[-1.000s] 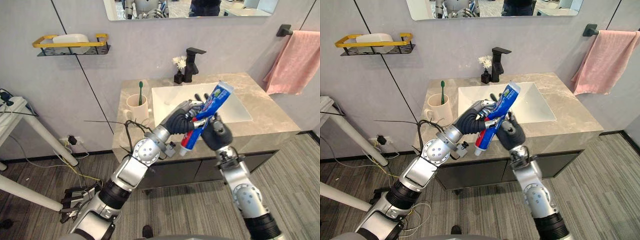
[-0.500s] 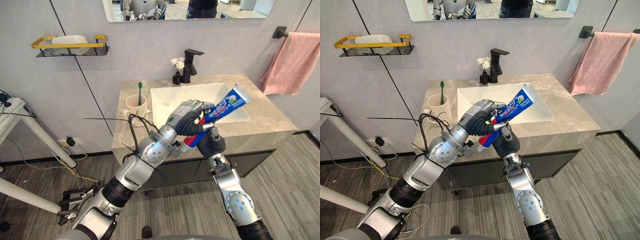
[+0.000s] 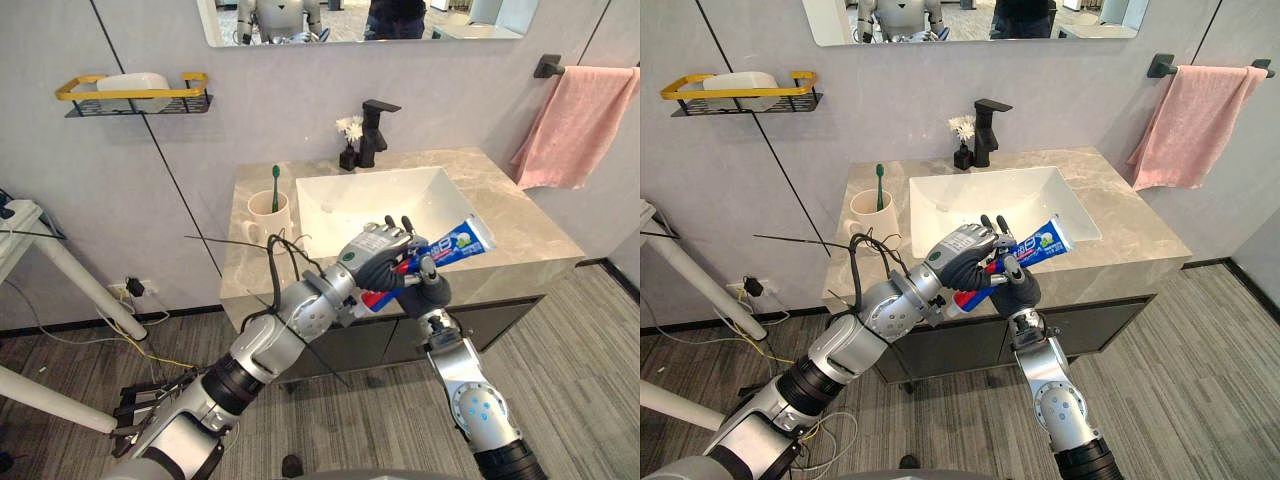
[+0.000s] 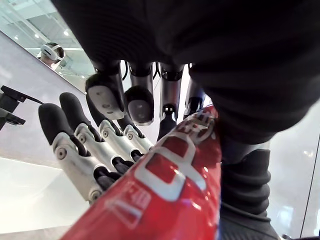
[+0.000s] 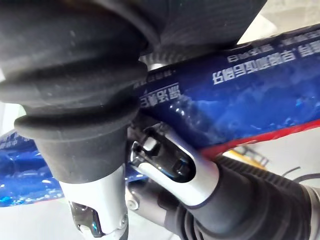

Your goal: Organize washtable

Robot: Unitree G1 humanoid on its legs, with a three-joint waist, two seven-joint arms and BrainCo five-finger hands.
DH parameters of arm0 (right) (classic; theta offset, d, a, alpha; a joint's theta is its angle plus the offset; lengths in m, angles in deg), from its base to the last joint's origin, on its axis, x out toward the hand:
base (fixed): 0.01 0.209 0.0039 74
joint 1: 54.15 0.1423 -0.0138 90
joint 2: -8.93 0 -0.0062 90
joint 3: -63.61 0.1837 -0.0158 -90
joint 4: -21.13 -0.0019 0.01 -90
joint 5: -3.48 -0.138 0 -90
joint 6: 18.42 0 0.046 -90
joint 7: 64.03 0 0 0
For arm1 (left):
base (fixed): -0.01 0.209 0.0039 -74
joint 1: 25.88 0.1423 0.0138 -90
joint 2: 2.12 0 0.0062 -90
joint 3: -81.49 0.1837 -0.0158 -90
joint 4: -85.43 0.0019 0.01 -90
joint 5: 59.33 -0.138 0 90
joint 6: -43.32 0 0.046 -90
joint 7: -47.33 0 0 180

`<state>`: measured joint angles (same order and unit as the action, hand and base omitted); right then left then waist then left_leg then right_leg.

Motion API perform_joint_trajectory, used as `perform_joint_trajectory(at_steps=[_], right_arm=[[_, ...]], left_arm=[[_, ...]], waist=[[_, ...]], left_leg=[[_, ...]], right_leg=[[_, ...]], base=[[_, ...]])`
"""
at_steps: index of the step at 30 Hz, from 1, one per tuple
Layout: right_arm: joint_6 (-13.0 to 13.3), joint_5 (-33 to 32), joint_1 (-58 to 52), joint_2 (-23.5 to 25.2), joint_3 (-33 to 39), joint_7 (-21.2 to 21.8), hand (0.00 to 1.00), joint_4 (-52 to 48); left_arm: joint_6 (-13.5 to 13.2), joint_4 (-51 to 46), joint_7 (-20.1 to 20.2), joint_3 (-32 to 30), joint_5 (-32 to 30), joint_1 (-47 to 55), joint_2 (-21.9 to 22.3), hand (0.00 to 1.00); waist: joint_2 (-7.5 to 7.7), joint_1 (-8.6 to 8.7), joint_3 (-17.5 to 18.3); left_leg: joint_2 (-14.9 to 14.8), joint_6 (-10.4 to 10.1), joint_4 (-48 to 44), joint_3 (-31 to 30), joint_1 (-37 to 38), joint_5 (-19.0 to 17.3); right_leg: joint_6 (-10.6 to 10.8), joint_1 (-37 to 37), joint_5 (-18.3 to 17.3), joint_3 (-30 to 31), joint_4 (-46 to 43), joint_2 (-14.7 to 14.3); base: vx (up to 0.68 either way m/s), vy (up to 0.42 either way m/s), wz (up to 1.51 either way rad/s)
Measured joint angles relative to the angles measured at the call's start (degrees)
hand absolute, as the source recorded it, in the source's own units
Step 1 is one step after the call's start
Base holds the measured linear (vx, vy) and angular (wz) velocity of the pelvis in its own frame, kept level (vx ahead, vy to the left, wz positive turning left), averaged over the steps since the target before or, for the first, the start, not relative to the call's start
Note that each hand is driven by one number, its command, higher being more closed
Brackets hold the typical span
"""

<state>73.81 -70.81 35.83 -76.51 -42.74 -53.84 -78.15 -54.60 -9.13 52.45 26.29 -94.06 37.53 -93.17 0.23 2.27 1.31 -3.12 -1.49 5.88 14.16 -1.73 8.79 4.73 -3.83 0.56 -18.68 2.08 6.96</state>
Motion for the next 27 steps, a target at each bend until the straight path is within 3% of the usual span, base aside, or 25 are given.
perform_joint_trajectory(at_steps=[21, 22, 27], right_arm=[[-0.4, -1.6, -0.7, -2.7, -2.1, -0.3, 0.00, 1.2], [-0.5, -1.6, -0.7, -2.7, -2.1, -0.3, 1.00, 1.2], [-0.7, -1.6, -0.7, -2.7, -2.3, -0.6, 1.00, 1.2]], left_arm=[[-2.6, 4.9, -0.5, 2.6, -0.3, 0.7, -1.5, 1.00], [-2.7, 5.1, -0.6, 2.6, -0.3, 0.7, -1.5, 1.00], [-3.9, 6.1, -0.8, 1.7, -1.4, 1.0, -1.5, 1.00]], waist=[[-0.18, -0.08, 0.3], [-0.19, -0.09, 0.3], [-0.19, -0.10, 0.3]], left_leg=[[0.0, 0.0, 0.0, 0.0, 0.0, 0.0], [-0.1, 0.0, 0.0, 0.0, 0.0, 0.0], [-0.4, 0.0, 0.0, 0.0, 0.0, 0.0]], right_leg=[[0.2, 0.0, -0.1, 0.1, -0.1, 0.0], [0.2, 0.0, -0.1, 0.1, -0.1, 0.0], [0.3, 0.1, -0.2, 0.2, -0.1, 0.0]], base=[[0.00, 0.000, 0.00], [0.00, 0.000, 0.00], [0.00, 0.000, 0.00]])
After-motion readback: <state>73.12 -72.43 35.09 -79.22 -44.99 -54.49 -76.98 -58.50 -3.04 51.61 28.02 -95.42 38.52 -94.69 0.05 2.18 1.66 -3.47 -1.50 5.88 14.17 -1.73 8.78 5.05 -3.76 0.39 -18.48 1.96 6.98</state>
